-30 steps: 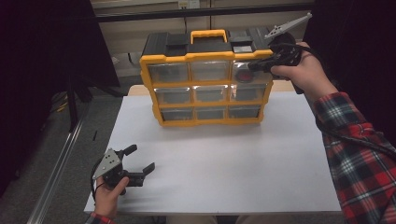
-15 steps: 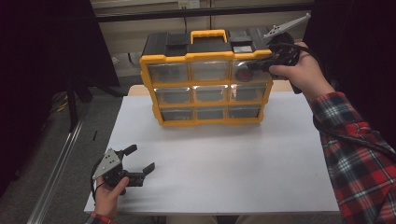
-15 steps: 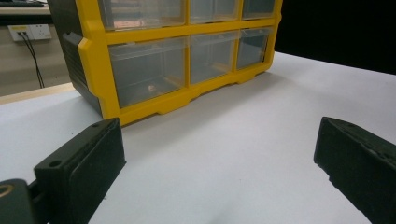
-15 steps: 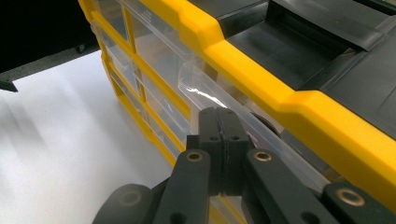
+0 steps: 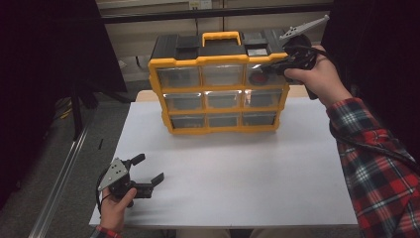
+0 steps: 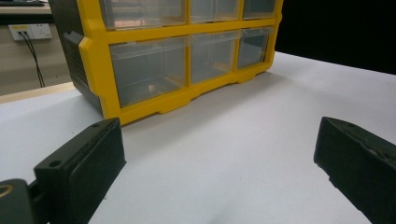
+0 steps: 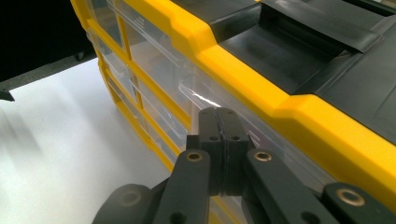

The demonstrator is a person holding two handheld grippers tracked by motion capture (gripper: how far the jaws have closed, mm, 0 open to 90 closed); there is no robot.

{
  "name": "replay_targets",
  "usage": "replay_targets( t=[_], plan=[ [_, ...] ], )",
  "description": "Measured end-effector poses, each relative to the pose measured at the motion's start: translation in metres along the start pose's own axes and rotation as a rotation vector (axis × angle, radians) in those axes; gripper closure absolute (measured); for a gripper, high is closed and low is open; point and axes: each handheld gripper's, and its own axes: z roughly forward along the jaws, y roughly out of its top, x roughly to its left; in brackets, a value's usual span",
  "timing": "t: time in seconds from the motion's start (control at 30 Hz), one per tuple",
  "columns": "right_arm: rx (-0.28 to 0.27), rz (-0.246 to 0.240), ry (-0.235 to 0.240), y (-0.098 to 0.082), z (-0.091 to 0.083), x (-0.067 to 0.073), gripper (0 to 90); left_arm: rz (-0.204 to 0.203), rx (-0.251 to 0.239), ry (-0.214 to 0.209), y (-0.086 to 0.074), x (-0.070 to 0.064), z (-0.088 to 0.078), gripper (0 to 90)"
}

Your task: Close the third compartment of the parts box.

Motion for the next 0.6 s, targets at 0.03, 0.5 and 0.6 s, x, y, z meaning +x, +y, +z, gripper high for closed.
replay_targets(
  t=[0.03, 0.5, 0.6],
  plan=[
    [-0.002, 0.0, 0.001, 0.0, 0.0003, -0.0004, 90.0, 0.0, 0.0, 0.001, 0.0, 0.0, 0.0, 2.0],
    [-0.01, 0.005, -0.012, -0.0001, 0.0035, -0.0032, 90.0, -0.006, -0.006, -0.019, -0.001, 0.0012, 0.0002, 2.0],
    [-0.011, 0.001, -0.014, -0.0003, 0.0035, -0.0031, 90.0, 0.004, 0.004, -0.014, -0.0006, 0.0015, -0.0006, 1.9]
  ],
)
